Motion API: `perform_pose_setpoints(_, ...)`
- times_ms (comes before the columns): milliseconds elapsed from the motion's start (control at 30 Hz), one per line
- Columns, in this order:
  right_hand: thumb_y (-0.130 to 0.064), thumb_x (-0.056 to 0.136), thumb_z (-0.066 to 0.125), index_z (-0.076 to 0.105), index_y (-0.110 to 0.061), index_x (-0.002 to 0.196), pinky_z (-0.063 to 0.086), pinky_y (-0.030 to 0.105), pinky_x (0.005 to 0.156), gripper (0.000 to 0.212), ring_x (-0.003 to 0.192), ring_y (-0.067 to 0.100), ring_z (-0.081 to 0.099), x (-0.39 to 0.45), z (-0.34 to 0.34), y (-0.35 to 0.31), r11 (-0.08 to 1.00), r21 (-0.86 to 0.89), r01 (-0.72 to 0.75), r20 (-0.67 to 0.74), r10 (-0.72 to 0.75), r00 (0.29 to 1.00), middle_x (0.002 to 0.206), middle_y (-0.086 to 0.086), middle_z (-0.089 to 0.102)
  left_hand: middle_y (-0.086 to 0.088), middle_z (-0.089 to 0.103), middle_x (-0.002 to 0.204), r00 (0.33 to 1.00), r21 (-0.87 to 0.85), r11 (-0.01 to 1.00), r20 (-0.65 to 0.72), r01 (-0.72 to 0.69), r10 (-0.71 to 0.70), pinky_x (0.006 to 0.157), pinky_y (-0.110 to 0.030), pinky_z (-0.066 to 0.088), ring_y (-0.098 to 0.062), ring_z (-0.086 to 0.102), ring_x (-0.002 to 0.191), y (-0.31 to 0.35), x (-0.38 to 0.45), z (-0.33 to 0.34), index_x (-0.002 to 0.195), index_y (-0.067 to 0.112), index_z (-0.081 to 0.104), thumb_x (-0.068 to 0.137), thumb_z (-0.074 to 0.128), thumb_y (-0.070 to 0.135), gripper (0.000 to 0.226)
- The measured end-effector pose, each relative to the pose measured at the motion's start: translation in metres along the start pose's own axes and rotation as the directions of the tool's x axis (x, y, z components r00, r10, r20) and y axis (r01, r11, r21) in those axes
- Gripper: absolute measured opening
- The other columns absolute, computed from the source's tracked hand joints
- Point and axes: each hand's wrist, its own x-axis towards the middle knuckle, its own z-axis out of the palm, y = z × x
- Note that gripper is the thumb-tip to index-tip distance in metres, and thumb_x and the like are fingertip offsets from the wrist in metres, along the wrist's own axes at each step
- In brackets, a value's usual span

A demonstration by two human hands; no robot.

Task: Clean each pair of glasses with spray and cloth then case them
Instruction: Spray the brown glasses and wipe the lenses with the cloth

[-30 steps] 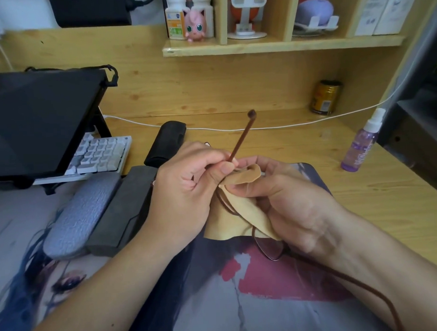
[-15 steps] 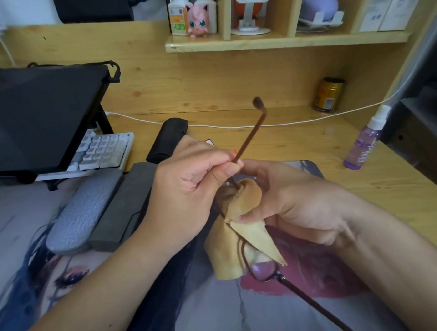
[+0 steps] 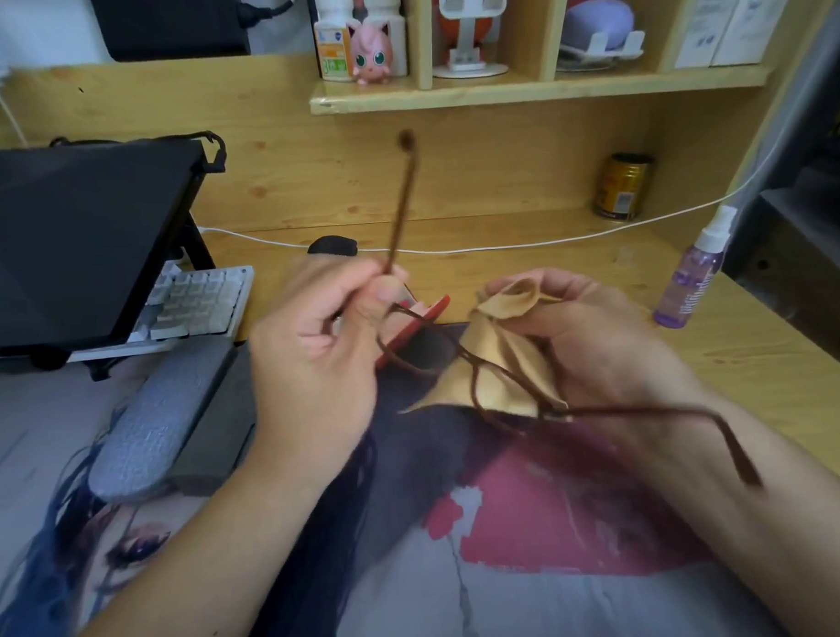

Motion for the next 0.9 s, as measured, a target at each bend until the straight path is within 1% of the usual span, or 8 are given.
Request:
perform_pose_setpoints(100, -0.008, 0.089, 0.072, 0.069, -0.017, 0.078, 0.049, 0.025, 0.059, 0.015, 0.061, 0.007, 0.061, 0.013, -0.021, -0.01, 0.845, -0.483, 0.229, -0.112, -0.319, 0.941, 0.072, -0.003, 0.071, 0.01, 0.068, 0.097, 0.998, 0.01, 1.0, -0.05, 0.026, -0.025, 0.088, -0.03, 0.049, -0.02, 0.065, 0.095, -0.006, 0.002, -0.011, 0.1, 0.019, 0.069, 0.101, 0.058, 0.024, 0.012)
perform_pose_setpoints(200, -0.03, 0.089, 0.067, 0.065, -0.015, 0.073, 0.043, 0.036, 0.061, 0.022, 0.069, 0.02, 0.054, 0.015, -0.03, -0.013, 0.335, -0.89, 0.309, 0.025, -0.64, 0.768, 0.073, 0.002, 0.06, 0.013, 0.069, 0.096, 0.999, -0.014, 0.999, -0.022, 0.029, -0.029, 0.087, -0.027, 0.048, -0.017, 0.066, 0.094, -0.003, 0.001, -0.01, 0.098, 0.026, 0.068, 0.101, 0.058, 0.025, 0.011)
perform_pose_setpoints(333, -0.019, 0.085, 0.07, 0.064, -0.005, 0.074, 0.039, 0.034, 0.078, 0.019, 0.094, 0.033, 0.049, 0.02, -0.033, -0.019, -0.119, -0.914, 0.388, 0.325, -0.787, 0.525, 0.097, 0.012, 0.055, 0.011, 0.067, 0.092, 0.998, -0.015, 0.999, 0.046, -0.035, 0.036, 0.084, -0.021, 0.046, -0.02, 0.064, 0.091, 0.003, -0.001, -0.005, 0.092, 0.018, 0.069, 0.099, 0.059, 0.015, 0.012)
perform_pose_setpoints(533, -0.027, 0.09, 0.057, 0.037, -0.018, 0.063, 0.039, 0.044, 0.049, 0.035, 0.055, 0.027, 0.041, 0.026, -0.025, -0.038, -0.266, -0.788, 0.555, 0.573, -0.645, 0.505, 0.059, -0.003, 0.038, 0.013, 0.068, 0.093, 0.998, -0.063, 0.997, 0.032, -0.046, 0.048, 0.082, -0.021, 0.047, -0.021, 0.064, 0.09, 0.005, -0.002, -0.003, 0.094, 0.017, 0.069, 0.099, 0.06, 0.014, 0.01)
perform_pose_setpoints(600, -0.034, 0.093, 0.051, 0.035, -0.018, 0.063, 0.04, 0.045, 0.051, 0.038, 0.053, 0.032, 0.043, 0.025, -0.017, -0.037, -0.192, -0.8, 0.569, 0.549, -0.618, 0.563, 0.055, -0.002, 0.041, 0.011, 0.068, 0.092, 0.998, -0.073, 0.996, 0.033, -0.052, 0.055, 0.082, -0.021, 0.047, -0.021, 0.064, 0.09, 0.005, -0.002, -0.003, 0.095, 0.019, 0.068, 0.098, 0.06, 0.015, 0.01)
perform_pose_setpoints(800, -0.026, 0.097, 0.053, 0.05, -0.013, 0.073, 0.038, 0.035, 0.064, 0.027, 0.067, 0.014, 0.048, 0.036, -0.013, -0.036, 0.547, -0.751, 0.369, 0.16, -0.392, 0.906, 0.067, -0.004, 0.05, 0.01, 0.067, 0.091, 0.993, -0.079, 0.993, 0.072, -0.086, 0.092, 0.078, -0.024, 0.049, -0.019, 0.062, 0.087, 0.006, -0.005, 0.0, 0.098, 0.024, 0.068, 0.097, 0.061, 0.012, 0.013)
perform_pose_setpoints(867, -0.026, 0.093, 0.062, 0.056, -0.012, 0.072, 0.041, 0.033, 0.065, 0.026, 0.065, 0.01, 0.05, 0.037, -0.018, -0.031, 0.589, -0.717, 0.374, 0.193, -0.348, 0.918, 0.068, -0.004, 0.055, 0.013, 0.066, 0.09, 0.994, -0.073, 0.995, 0.077, -0.074, 0.08, 0.079, -0.021, 0.046, -0.015, 0.061, 0.086, 0.004, -0.005, 0.001, 0.099, 0.022, 0.068, 0.097, 0.063, 0.01, 0.014)
perform_pose_setpoints(900, -0.027, 0.091, 0.066, 0.059, -0.013, 0.07, 0.045, 0.034, 0.069, 0.026, 0.071, 0.011, 0.055, 0.037, -0.022, -0.028, 0.496, -0.745, 0.445, 0.224, -0.442, 0.868, 0.074, -0.004, 0.062, 0.013, 0.066, 0.09, 0.994, -0.074, 0.995, 0.076, -0.069, 0.074, 0.08, -0.019, 0.045, -0.014, 0.061, 0.086, 0.003, -0.005, 0.001, 0.099, 0.022, 0.069, 0.097, 0.064, 0.01, 0.013)
